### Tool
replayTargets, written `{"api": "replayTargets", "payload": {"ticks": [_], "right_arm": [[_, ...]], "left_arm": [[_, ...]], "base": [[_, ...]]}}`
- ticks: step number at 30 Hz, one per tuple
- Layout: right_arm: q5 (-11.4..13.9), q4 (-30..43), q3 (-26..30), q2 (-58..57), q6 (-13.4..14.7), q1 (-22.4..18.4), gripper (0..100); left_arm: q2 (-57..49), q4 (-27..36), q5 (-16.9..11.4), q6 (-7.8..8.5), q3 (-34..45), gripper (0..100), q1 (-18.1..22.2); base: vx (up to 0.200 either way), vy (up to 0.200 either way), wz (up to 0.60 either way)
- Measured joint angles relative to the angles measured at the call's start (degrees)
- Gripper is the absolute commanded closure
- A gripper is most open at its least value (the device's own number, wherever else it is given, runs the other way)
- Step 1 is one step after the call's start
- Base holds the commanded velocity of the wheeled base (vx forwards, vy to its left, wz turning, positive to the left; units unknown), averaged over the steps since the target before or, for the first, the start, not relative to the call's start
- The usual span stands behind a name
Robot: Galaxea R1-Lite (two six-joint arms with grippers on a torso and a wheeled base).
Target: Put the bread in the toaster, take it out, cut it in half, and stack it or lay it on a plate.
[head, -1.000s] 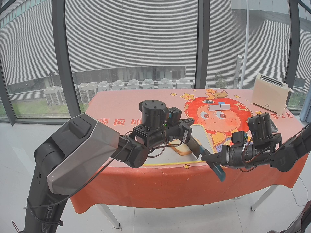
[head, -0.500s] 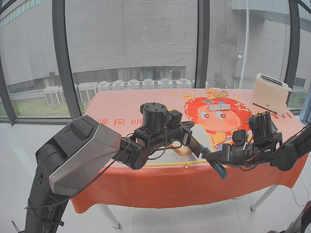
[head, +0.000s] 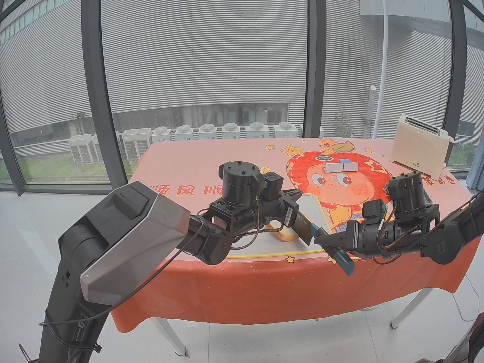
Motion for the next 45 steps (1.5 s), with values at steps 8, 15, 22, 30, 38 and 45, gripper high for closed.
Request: {"api": "replayTargets", "payload": {"ticks": [8,15,22,30,38,45], "right_arm": [[0.0,0.0,0.0,0.2,0.0,0.0,100],[0.1,-0.1,0.1,1.2,-0.3,0.1,100],[0.1,-0.1,0.0,1.1,-0.1,0.0,100],[0.0,0.0,-0.3,0.3,-0.1,-0.5,100],[0.0,0.0,-0.4,-0.1,0.0,-0.7,100],[0.0,-0.1,-0.3,0.3,-0.2,-0.6,100]], "left_arm": [[0.2,0.0,0.0,0.00,0.0,100,0.0],[0.3,0.2,0.0,0.02,-0.2,100,-0.1],[0.4,0.1,0.0,0.02,0.1,100,0.0],[1.0,-0.2,0.0,0.00,0.1,100,0.1],[1.6,-0.1,0.0,0.00,-0.1,100,0.1],[1.6,0.0,0.0,0.00,-0.3,100,0.1]], "base": [[0.000,0.000,0.00],[0.000,0.000,0.00],[0.000,0.000,0.00],[0.000,0.000,0.00],[0.000,0.000,0.00],[0.000,0.000,0.00]]}}
